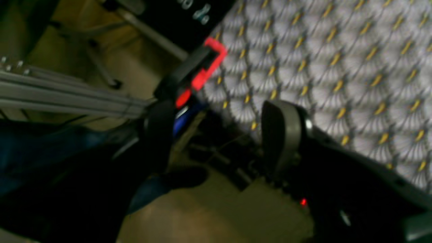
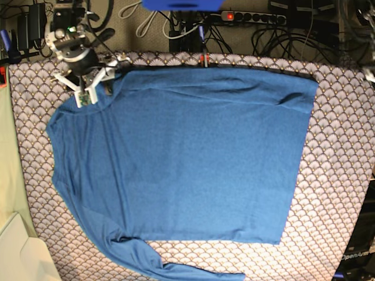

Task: Fold the T-shirt properly
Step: 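Open both grippers and raise them off the shirt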

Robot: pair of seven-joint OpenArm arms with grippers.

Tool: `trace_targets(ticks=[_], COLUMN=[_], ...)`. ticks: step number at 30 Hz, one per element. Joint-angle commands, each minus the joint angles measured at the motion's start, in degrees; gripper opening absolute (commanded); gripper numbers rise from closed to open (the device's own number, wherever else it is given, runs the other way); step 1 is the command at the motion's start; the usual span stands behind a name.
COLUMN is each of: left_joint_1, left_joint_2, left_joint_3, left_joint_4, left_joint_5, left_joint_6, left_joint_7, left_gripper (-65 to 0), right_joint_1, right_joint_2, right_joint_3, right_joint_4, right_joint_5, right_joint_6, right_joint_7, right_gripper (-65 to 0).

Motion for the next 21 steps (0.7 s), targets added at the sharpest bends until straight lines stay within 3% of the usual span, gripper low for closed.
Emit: trace_targets(ticks=[1, 9, 12, 15, 17, 21], left_joint_1=[1.0, 4.4, 4.9, 4.6, 4.6, 4.5], left_joint_2=[-1.2, -1.0, -1.1, -1.1, -1.1, -1.0], left_joint_3=[0.6, 6.8, 7.4, 7.3, 7.4, 7.5], left_joint_4=[0.9, 0.9, 0.8, 0.2, 0.2, 0.5], left_joint_5=[0.0, 0.0, 0.5, 0.6, 0.6, 0.6], left_joint_6=[-0.2, -0.4, -5.7, -12.0, -13.8, -14.0], left_joint_7=[-1.3, -1.4, -1.4, -1.4, -1.4, -1.4], left_gripper=[-25.2, -25.2, -25.7, -30.8, -33.3, -33.9], right_joint_1=[-0.4, -1.6, -3.0, -3.1, -3.5, -3.6], right_joint_2=[-0.3, -0.8, -0.9, -1.1, -1.1, -1.2], right_joint_3=[0.1, -0.6, -0.7, -0.7, -0.7, -2.2], right_joint_4=[1.0, 0.8, 0.9, 0.9, 0.8, 0.8], right_joint_5=[0.5, 0.5, 0.5, 0.5, 0.5, 0.5], right_joint_6=[0.0, 0.0, 0.0, 0.0, 0.0, -0.2], right_joint_7=[1.1, 0.7, 1.0, 0.7, 0.7, 0.7], right_gripper=[-36.1, -36.1, -36.1, -36.1, -36.1, -36.1])
